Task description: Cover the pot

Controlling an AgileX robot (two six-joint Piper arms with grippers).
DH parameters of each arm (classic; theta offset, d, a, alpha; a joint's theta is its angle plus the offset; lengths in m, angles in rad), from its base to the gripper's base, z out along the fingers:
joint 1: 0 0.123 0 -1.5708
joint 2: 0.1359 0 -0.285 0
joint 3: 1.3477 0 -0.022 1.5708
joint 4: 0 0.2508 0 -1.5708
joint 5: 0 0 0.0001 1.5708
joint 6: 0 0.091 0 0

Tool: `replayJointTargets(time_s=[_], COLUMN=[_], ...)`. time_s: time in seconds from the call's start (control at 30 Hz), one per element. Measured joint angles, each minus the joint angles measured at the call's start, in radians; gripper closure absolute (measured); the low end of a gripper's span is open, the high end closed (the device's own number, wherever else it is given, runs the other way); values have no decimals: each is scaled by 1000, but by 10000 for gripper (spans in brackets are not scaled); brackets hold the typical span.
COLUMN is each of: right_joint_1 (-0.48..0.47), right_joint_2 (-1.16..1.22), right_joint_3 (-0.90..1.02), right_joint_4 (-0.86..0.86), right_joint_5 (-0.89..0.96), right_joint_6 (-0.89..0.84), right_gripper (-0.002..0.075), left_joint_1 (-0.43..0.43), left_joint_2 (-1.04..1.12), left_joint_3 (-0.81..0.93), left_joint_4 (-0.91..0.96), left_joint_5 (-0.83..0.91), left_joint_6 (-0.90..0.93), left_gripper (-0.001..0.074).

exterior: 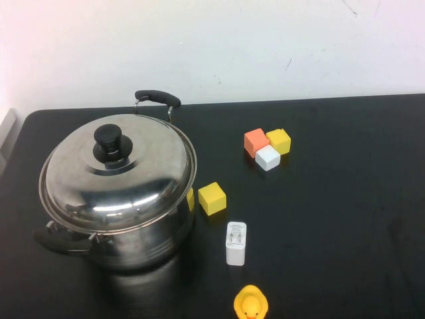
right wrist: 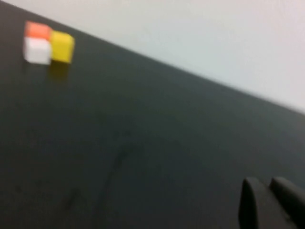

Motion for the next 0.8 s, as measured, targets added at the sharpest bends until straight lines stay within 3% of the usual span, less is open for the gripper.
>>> replayJointTargets(time_s=[0.17,0.8], right_joint_1=[-107,-110], right_joint_2=[0,0], right_joint_3=[59,59], right_joint_4=[43,-119], right_joint_5=[-1,51], right_joint_6=[19,433], right_gripper=[685,685], left_joint_1=[0,0], left_joint_2=[0,0], left_joint_3=[0,0], left_joint_4=[0,0], left_joint_5=[0,0], left_joint_6=[0,0], left_gripper=[737,737])
